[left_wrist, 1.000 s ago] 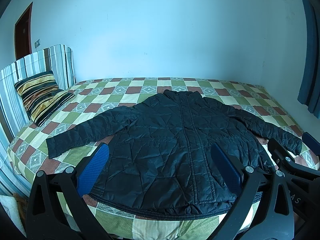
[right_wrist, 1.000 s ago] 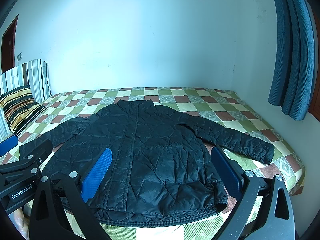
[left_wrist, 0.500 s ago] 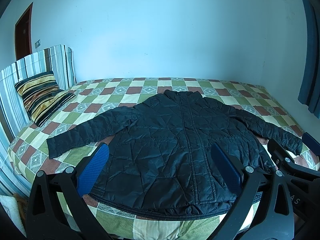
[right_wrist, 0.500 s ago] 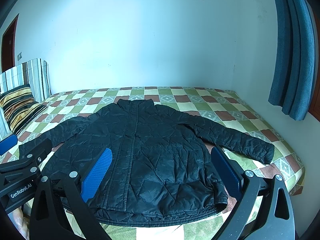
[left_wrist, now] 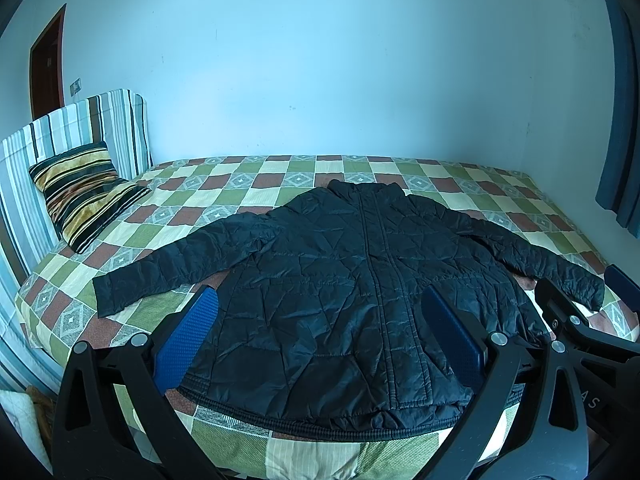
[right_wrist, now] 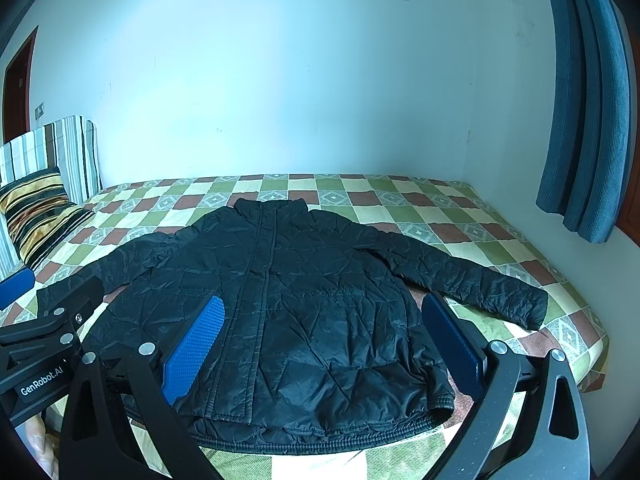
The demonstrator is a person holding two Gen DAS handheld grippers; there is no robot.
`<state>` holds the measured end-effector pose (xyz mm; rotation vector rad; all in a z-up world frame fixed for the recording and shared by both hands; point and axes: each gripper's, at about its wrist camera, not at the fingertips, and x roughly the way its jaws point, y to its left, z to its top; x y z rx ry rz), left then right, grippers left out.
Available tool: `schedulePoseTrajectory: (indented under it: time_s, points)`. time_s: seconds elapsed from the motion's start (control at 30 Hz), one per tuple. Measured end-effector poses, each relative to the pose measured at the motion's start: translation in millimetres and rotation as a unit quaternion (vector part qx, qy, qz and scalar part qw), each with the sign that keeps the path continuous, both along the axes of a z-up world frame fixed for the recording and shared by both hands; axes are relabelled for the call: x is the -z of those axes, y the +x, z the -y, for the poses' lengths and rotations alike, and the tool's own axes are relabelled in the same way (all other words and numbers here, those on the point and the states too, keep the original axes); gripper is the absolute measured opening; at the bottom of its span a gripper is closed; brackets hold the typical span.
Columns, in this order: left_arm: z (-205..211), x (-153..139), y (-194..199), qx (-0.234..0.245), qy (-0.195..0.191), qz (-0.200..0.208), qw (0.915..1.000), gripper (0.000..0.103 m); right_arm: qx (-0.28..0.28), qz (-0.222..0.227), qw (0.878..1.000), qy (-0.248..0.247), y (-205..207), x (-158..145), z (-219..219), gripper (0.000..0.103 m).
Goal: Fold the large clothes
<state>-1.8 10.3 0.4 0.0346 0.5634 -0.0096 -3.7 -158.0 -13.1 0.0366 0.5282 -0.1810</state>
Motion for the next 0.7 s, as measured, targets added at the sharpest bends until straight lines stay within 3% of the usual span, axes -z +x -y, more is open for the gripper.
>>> schedulePoseTrajectory:
  time_s: [0.7]
  points:
    - [-0.3, 0.0, 0.3, 0.000, 0.000, -0.001, 1.0000, 0.101, 0.000, -0.001, 1.000, 0.000, -0.7, 3.2, -2.5, 0.098]
